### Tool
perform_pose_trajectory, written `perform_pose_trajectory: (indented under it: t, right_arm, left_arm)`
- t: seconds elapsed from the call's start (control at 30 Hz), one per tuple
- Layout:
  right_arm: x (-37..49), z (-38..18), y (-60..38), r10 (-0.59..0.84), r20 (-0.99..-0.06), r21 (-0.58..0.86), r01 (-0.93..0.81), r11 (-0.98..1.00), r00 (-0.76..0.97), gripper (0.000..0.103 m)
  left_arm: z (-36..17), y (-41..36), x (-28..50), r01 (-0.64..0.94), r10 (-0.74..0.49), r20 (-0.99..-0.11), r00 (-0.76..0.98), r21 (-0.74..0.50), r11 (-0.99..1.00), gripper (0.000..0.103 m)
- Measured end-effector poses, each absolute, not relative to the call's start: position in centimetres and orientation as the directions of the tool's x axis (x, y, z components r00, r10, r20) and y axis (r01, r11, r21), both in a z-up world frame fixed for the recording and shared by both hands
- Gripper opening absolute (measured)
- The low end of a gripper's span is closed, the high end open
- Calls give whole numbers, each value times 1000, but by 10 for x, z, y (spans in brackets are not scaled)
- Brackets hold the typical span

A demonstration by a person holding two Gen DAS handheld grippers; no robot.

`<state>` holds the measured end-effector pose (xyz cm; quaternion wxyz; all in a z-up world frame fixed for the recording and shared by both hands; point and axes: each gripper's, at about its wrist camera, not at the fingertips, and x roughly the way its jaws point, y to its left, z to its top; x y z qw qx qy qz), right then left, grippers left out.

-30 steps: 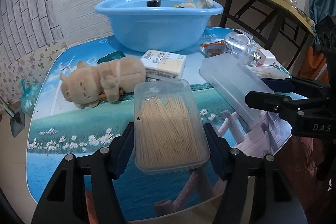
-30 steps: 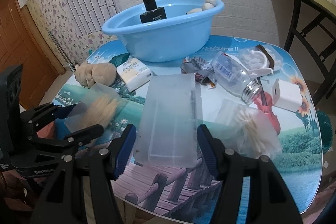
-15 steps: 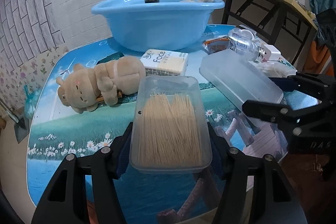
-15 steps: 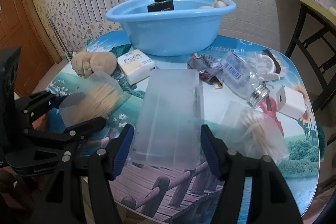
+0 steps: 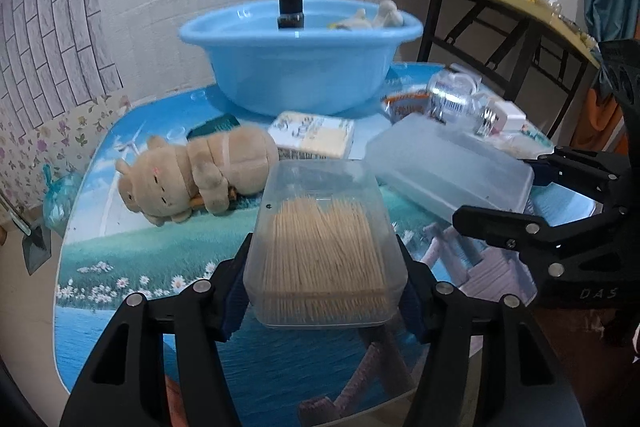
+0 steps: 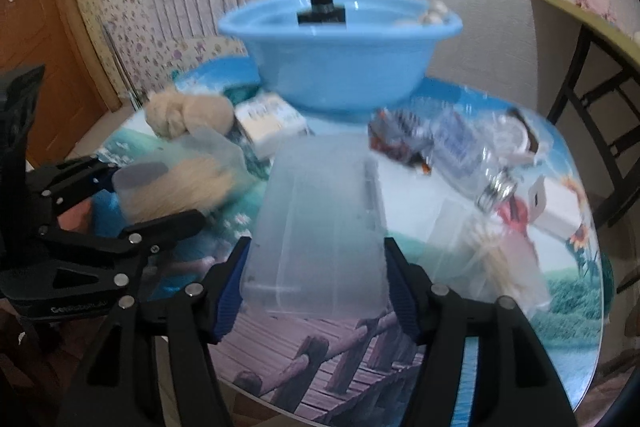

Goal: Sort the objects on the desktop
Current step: 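Lift and carry toothpick box and plastic case toward blue basin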

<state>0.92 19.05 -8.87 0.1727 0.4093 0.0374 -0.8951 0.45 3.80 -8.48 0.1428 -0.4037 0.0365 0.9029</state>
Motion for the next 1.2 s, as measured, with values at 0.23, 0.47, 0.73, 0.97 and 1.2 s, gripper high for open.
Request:
perform_pose_trajectory:
  t: [0.23,0.47,0.73,0.97,1.2]
  right_arm:
    - [17,-67,186,-334,-687,95,377,-922,-645,61]
    - [20,-45,190,-358,-637,107,382,-918,-683,61]
    - [18,-15,193,-381,-567,115,388,-914,-730,61]
    - [1,-4,195,-382,-544,118,383,-916,-747,61]
    - [-23,-11,195,-376,-569,127,373,-919,-731,61]
  left_arm:
    - [-64,30,7,-279,235,-703,-672,-53,-959,61]
    - [-36,21,11,-261,222,-654,-723,-39,-965,61]
    - [-4,12,3,-241,215,-597,-773,-38,-970,61]
    - [3,14,-16,-239,211,-595,-776,-34,-970,61]
    - [6,22,-42,-256,227,-596,-770,-36,-966,61]
